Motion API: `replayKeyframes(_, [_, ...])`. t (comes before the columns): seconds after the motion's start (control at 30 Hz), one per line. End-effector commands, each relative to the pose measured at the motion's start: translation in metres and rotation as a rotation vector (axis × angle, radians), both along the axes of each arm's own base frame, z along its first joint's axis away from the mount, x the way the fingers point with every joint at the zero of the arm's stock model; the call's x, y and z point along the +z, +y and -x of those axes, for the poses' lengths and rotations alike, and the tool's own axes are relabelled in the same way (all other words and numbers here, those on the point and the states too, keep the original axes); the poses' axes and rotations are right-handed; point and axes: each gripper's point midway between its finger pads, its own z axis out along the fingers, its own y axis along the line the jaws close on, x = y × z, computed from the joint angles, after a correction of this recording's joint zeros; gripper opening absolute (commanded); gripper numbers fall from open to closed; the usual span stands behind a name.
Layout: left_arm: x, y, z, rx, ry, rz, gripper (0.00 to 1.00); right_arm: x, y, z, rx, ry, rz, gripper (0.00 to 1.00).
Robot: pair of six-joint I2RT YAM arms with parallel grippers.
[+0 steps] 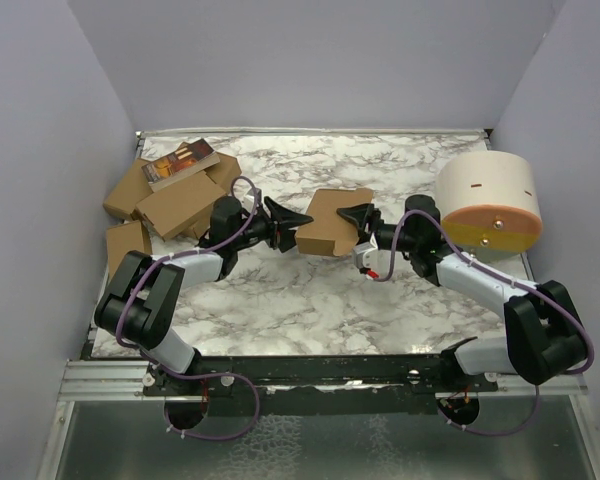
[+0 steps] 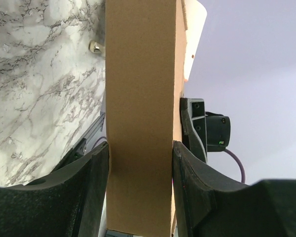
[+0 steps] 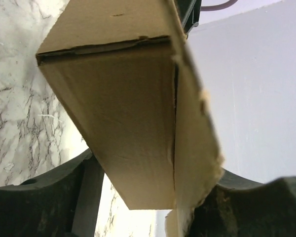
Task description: Fold the paper box
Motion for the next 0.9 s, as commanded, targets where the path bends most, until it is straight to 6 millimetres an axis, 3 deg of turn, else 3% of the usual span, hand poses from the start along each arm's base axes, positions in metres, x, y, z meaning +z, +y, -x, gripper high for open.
replayKeyframes(0.0, [0.012,0.001,0.002,-0.008,-0.049,0.04,0.38,0.005,0.001,-0.003,-0.022,0.0,-0.026,0.5])
replayKeyframes(0.2, [0.013,0.002,0.003,0.001,-0.048,0.045,0.43,0.004,0.001,0.0,-0.015,0.012,-0.021,0.4])
replayKeyframes(0.37, [0.012,0.007,0.002,0.043,-0.046,0.041,0.55,0.0,0.001,0.003,-0.001,0.024,-0.005,0.39])
replayKeyframes(0.4, [0.013,0.008,0.001,0.053,-0.046,0.044,0.62,0.0,0.001,0.004,0.001,0.025,-0.003,0.39])
replayKeyframes(0.47, [0.016,0.012,0.0,0.074,-0.054,0.048,0.64,-0.001,0.001,0.006,0.003,0.03,0.0,0.39])
replayKeyframes(0.5, [0.018,0.014,0.0,0.087,-0.059,0.05,0.71,-0.001,0.0,0.007,0.005,0.034,0.002,0.39])
replayKeyframes(0.73, [0.02,0.041,-0.006,0.202,-0.096,0.023,0.75,-0.003,0.0,0.014,0.021,0.077,0.003,0.38])
replayKeyframes(0.83, [0.017,0.059,-0.01,0.273,-0.183,-0.077,0.76,0.001,0.001,0.014,0.007,0.167,-0.01,0.37])
replayKeyframes(0.87, [0.015,0.067,-0.012,0.302,-0.215,-0.134,0.83,0.004,0.002,0.013,-0.001,0.208,-0.019,0.37])
